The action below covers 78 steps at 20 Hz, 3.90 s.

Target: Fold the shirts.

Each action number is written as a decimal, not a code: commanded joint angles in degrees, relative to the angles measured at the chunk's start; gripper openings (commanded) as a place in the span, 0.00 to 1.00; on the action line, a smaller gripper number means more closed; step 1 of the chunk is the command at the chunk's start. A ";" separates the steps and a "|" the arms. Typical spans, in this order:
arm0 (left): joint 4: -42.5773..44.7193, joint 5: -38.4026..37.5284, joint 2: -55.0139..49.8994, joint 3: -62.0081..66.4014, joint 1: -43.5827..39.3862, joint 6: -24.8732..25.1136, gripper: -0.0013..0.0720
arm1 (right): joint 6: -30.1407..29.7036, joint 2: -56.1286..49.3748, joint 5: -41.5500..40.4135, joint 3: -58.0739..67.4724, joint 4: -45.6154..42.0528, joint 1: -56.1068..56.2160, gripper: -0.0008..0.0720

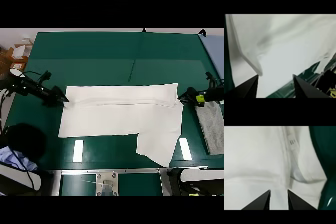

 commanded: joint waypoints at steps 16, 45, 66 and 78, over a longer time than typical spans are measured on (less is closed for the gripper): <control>-12.79 42.56 46.82 -65.20 -10.97 -5.27 0.69 | 1.66 27.08 -0.59 -40.13 -5.40 -28.00 0.64; -8.74 48.33 46.49 -57.77 -18.18 -10.32 0.05 | 10.34 23.82 7.98 -36.74 -4.72 -11.58 0.04; 15.04 36.22 15.47 -7.26 -18.18 -15.19 0.05 | 20.04 -0.76 0.33 5.31 5.57 5.73 0.04; 9.49 24.22 1.60 12.52 -13.97 -9.88 0.99 | 6.25 -18.97 5.35 29.00 5.73 1.36 0.85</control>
